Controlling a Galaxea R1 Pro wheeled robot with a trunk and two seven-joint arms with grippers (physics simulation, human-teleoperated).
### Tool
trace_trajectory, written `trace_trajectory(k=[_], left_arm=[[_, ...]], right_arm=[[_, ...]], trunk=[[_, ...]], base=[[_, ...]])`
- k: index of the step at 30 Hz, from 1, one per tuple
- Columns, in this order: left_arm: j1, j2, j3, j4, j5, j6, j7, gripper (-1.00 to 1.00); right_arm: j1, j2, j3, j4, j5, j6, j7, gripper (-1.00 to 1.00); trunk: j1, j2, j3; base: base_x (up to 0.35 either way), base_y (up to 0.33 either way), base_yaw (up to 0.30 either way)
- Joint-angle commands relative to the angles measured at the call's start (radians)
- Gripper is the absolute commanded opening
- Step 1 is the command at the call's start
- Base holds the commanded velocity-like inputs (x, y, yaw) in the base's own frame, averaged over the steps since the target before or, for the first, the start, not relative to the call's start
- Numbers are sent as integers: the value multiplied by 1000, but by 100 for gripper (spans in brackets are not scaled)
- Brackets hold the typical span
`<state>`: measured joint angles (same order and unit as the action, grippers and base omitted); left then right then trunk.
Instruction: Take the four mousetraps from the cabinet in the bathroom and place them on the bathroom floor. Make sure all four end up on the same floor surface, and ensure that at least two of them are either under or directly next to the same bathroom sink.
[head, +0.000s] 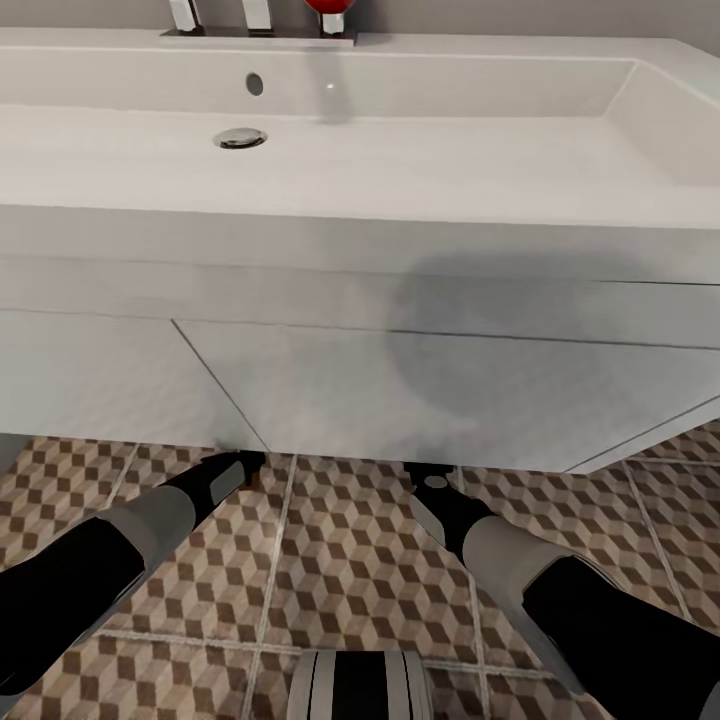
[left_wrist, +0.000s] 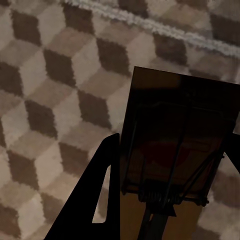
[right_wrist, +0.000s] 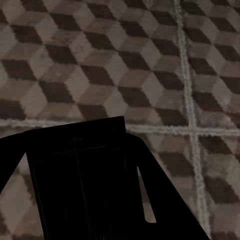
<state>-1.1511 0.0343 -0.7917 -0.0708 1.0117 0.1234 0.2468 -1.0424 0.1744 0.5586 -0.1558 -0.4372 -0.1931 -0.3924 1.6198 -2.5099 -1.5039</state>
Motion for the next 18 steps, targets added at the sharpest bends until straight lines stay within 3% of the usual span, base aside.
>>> trace_trajectory(k=[1, 8, 18], left_arm=[[-27, 0, -12, -35, 1, 9, 12, -100], [-69, 2, -12, -31, 2, 9, 12, -100], [-74, 2, -11, -30, 2, 9, 12, -100]], right_arm=[[-1, 0, 8, 1, -12, -6, -1, -100], [-1, 0, 9, 1, -12, -6, 0, -100], [-1, 0, 9, 1, -12, -6, 1, -100]], trunk=[[0, 0, -1], [0, 0, -1], [0, 0, -3]], base=[[0, 0, 7], [0, 0, 2], [0, 0, 0]])
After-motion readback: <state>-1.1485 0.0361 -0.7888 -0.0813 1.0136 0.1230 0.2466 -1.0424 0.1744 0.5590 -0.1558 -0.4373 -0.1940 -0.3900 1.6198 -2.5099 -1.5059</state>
